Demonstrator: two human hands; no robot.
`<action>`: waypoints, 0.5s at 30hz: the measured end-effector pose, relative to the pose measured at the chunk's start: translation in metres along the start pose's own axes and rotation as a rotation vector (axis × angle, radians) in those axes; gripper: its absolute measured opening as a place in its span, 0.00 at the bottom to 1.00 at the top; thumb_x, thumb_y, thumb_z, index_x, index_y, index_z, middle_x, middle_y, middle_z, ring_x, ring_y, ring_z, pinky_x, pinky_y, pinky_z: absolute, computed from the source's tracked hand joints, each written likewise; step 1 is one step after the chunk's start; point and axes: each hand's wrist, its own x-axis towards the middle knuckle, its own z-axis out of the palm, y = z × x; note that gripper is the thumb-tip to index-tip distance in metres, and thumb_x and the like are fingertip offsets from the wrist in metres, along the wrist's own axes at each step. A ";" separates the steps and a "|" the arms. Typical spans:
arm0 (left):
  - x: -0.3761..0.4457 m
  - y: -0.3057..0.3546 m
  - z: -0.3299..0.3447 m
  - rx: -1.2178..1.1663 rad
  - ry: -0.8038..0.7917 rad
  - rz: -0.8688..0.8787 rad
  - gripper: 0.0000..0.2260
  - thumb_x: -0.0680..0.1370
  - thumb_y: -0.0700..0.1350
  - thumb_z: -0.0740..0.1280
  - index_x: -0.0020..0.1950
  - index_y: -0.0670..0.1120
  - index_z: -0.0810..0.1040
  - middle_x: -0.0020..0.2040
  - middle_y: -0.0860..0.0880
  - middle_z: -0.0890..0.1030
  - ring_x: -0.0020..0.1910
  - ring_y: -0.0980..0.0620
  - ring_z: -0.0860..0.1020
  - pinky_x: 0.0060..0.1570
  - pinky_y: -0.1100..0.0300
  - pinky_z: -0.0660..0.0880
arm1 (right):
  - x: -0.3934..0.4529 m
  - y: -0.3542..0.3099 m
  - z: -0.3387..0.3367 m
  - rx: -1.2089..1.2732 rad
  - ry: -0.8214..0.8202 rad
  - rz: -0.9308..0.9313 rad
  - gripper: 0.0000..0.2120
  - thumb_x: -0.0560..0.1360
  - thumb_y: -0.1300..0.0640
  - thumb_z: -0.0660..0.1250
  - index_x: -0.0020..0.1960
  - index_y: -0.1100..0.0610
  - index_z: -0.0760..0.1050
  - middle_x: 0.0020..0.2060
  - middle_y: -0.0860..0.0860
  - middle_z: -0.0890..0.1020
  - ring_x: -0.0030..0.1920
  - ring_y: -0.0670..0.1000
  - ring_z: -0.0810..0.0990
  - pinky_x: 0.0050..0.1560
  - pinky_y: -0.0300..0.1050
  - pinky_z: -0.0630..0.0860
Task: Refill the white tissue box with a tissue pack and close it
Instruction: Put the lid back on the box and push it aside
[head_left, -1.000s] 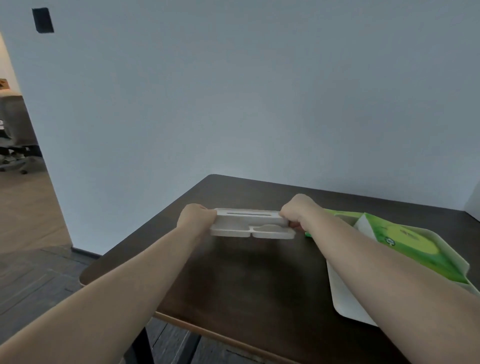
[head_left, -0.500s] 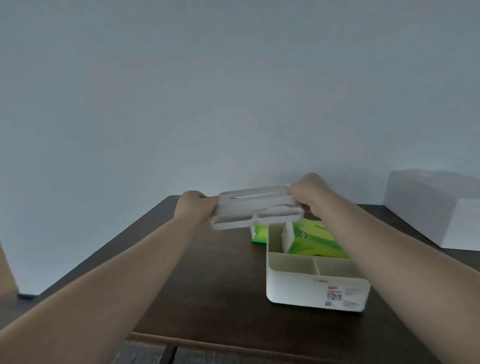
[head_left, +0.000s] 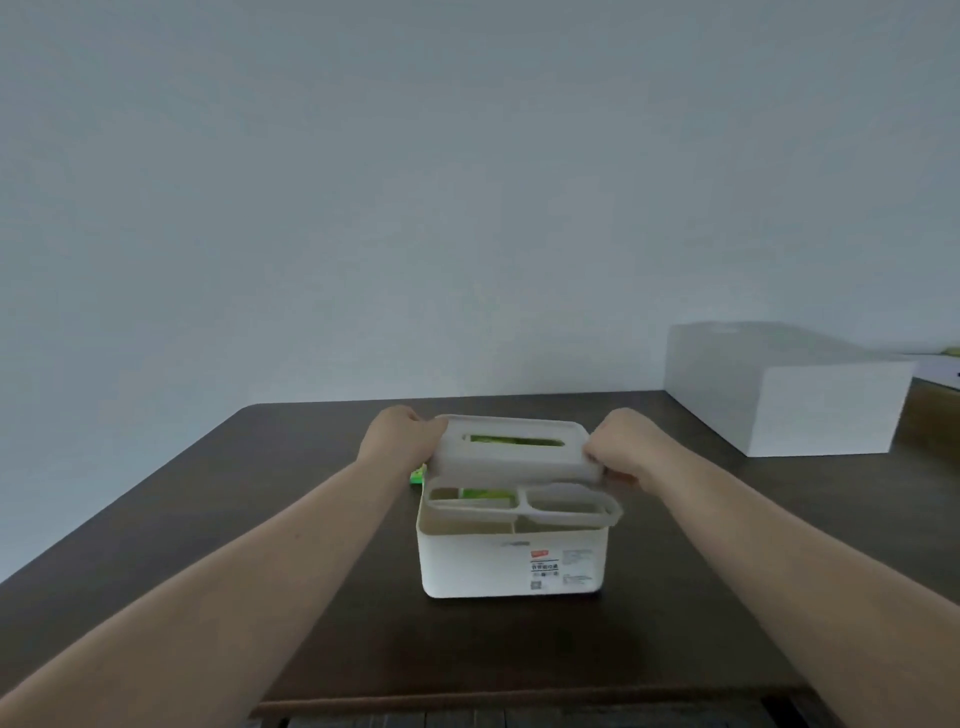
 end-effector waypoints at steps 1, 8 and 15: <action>-0.001 0.000 0.003 0.016 0.000 0.005 0.12 0.76 0.51 0.65 0.38 0.45 0.71 0.36 0.48 0.74 0.36 0.47 0.72 0.37 0.58 0.68 | 0.001 0.004 0.001 -0.004 -0.001 -0.006 0.07 0.72 0.64 0.60 0.36 0.62 0.73 0.31 0.57 0.74 0.30 0.55 0.72 0.28 0.42 0.65; 0.000 -0.012 0.013 0.100 0.001 -0.006 0.05 0.71 0.39 0.58 0.36 0.47 0.66 0.34 0.48 0.69 0.34 0.46 0.66 0.35 0.58 0.63 | 0.004 0.007 0.013 -0.048 0.058 -0.075 0.09 0.75 0.59 0.60 0.51 0.60 0.76 0.43 0.56 0.80 0.35 0.56 0.77 0.30 0.42 0.71; 0.003 -0.020 0.014 0.026 0.010 -0.044 0.09 0.71 0.38 0.58 0.33 0.47 0.62 0.31 0.48 0.65 0.34 0.46 0.64 0.35 0.57 0.61 | 0.009 0.007 0.025 -0.111 0.105 -0.113 0.08 0.75 0.61 0.58 0.37 0.58 0.69 0.30 0.51 0.71 0.32 0.54 0.71 0.27 0.42 0.62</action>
